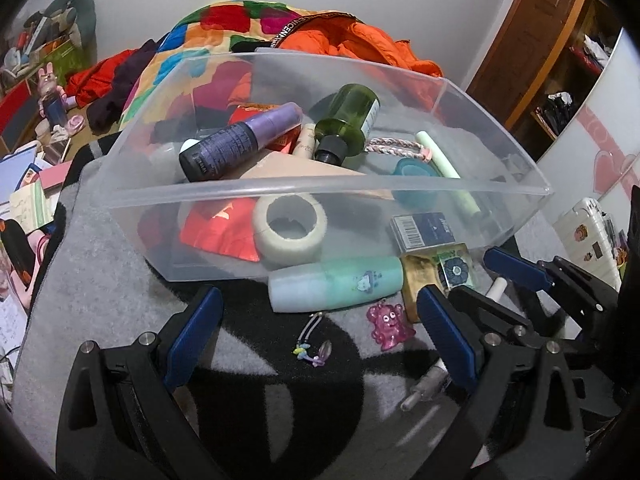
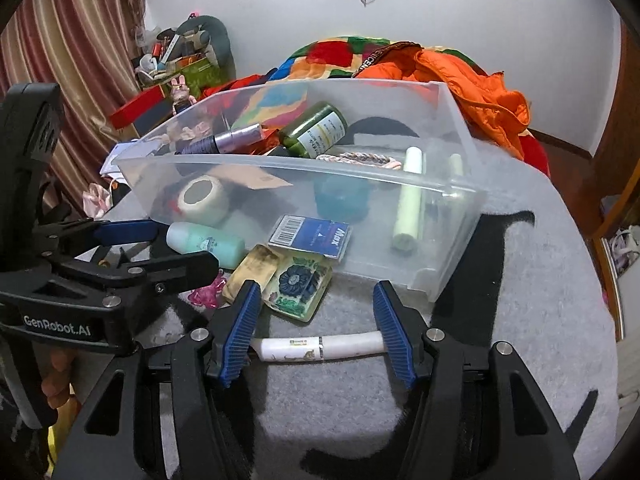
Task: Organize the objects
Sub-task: 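Grasp the mint green bottle with the left gripper while the right grasps the green square packet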
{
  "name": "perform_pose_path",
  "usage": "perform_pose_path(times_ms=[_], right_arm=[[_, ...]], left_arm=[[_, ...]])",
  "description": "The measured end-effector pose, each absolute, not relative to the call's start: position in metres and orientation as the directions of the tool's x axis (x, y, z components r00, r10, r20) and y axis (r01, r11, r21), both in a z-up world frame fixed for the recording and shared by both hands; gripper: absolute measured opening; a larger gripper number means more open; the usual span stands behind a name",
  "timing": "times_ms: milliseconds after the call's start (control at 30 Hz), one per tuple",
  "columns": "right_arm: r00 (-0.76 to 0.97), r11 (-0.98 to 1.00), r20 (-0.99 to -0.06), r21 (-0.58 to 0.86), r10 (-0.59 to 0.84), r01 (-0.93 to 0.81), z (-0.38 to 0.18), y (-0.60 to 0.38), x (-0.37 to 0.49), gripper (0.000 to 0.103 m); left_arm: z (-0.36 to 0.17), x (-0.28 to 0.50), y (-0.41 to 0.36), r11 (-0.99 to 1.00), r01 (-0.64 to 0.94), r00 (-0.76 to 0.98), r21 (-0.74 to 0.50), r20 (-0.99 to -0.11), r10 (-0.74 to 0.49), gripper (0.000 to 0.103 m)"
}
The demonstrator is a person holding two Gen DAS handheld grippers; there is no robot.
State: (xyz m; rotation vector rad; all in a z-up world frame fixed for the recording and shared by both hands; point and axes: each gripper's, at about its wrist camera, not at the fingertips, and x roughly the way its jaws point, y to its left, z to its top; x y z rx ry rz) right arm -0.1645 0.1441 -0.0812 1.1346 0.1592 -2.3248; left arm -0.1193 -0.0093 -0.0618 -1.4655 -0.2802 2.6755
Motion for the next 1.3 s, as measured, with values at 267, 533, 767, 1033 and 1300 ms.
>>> perform_pose_path(times_ms=[267,533,767,1033,1300], right_arm=[[-0.502,-0.853,-0.758,0.133,-0.415,0.504,-0.079,0.157,-0.161,0.041],[-0.509,-0.85,-0.767,0.089,-0.391,0.519,-0.083,0.142,-0.165,0.047],[-0.515,-0.853,-0.766,0.082,-0.384,0.515,-0.083,0.144,-0.167,0.038],[-0.517,-0.856,-0.768,0.076,-0.378,0.512,-0.084,0.145,-0.168,0.036],[-0.514,-0.845,-0.761,0.082,-0.395,0.528,-0.084,0.144,-0.164,0.025]], left_arm=[[-0.066,-0.128,0.006,-0.991,0.015,-0.535,-0.13,-0.839,0.102,0.099],[-0.07,-0.128,0.001,-0.985,0.054,-0.546,-0.162,-0.831,0.106,0.099],[-0.07,-0.124,-0.004,-0.982,0.071,-0.556,-0.175,-0.824,0.107,0.099],[-0.07,-0.122,-0.004,-0.983,0.093,-0.558,-0.157,-0.826,0.079,0.099],[-0.071,-0.135,0.0,-0.984,0.088,-0.521,-0.156,-0.849,0.088,0.099]])
